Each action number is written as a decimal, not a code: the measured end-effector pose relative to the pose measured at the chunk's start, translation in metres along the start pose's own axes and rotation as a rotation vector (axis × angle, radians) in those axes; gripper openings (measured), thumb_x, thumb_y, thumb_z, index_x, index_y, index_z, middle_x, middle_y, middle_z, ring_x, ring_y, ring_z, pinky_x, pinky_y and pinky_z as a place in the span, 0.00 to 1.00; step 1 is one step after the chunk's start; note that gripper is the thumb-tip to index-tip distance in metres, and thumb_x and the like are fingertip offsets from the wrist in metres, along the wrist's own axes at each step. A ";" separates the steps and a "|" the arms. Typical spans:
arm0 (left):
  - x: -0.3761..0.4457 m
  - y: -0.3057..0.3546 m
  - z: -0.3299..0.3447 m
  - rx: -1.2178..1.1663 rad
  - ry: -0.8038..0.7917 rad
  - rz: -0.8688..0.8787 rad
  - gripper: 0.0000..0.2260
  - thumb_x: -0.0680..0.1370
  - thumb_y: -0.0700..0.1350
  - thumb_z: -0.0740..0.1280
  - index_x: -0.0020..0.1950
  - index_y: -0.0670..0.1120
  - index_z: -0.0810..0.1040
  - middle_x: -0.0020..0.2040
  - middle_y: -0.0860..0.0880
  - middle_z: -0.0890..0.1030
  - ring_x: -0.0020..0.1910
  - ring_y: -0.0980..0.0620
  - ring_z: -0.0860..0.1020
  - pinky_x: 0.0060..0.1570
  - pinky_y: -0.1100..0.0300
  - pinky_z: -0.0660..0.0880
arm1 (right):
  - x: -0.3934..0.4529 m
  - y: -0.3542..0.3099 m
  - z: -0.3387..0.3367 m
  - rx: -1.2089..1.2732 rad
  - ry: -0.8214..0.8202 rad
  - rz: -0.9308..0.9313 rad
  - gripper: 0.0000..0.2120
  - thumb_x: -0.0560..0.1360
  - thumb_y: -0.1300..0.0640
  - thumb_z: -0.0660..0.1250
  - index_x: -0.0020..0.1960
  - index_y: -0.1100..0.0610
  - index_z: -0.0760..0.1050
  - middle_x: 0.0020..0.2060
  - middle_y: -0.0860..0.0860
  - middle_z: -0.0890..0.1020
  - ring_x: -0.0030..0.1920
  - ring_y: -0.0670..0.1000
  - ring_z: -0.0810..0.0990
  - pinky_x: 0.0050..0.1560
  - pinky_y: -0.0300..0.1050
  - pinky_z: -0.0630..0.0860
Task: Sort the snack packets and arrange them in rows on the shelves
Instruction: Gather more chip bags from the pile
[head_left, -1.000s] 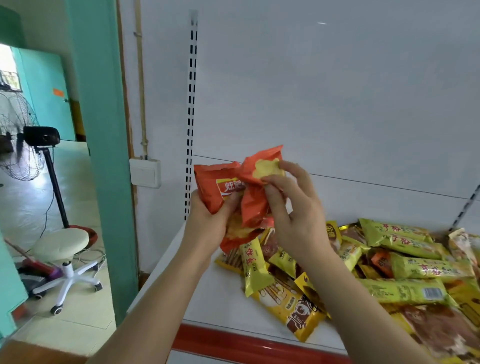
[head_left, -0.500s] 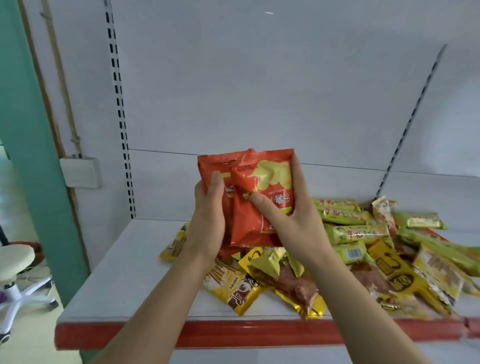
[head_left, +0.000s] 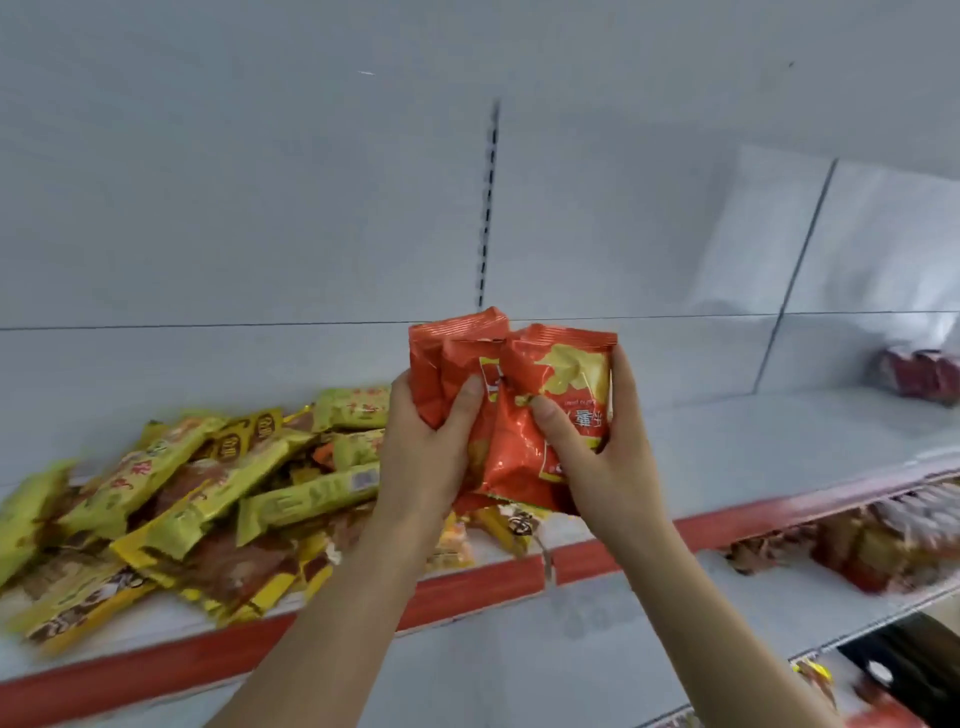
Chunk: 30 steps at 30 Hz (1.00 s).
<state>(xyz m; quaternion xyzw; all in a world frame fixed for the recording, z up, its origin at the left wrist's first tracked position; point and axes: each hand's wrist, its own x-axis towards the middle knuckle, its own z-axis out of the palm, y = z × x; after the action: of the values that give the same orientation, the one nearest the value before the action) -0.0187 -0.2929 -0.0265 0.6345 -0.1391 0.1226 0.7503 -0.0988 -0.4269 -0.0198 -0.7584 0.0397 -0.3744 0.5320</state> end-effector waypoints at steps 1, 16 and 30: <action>-0.008 -0.002 0.029 -0.020 -0.015 -0.018 0.26 0.71 0.62 0.78 0.63 0.53 0.77 0.53 0.55 0.86 0.52 0.57 0.84 0.59 0.48 0.81 | 0.002 0.007 -0.028 -0.010 0.020 0.010 0.46 0.67 0.31 0.69 0.78 0.33 0.50 0.58 0.29 0.75 0.56 0.33 0.78 0.55 0.37 0.77; -0.094 -0.037 0.392 -0.202 -0.480 -0.194 0.15 0.78 0.63 0.68 0.61 0.60 0.74 0.58 0.55 0.83 0.54 0.53 0.84 0.54 0.51 0.83 | 0.055 0.123 -0.348 -0.418 0.371 0.022 0.40 0.73 0.30 0.64 0.77 0.29 0.44 0.68 0.45 0.72 0.63 0.49 0.76 0.62 0.57 0.78; -0.088 -0.105 0.689 -0.169 -0.701 -0.247 0.18 0.72 0.65 0.71 0.59 0.60 0.79 0.58 0.53 0.85 0.56 0.47 0.85 0.58 0.41 0.81 | 0.167 0.245 -0.579 -0.491 0.270 0.206 0.37 0.76 0.30 0.57 0.76 0.28 0.38 0.76 0.41 0.60 0.75 0.47 0.62 0.75 0.54 0.62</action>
<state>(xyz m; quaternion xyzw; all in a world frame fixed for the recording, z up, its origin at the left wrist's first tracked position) -0.0997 -0.9902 -0.0475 0.5859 -0.3195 -0.2053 0.7159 -0.2499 -1.0591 -0.0484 -0.7997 0.2761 -0.3953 0.3577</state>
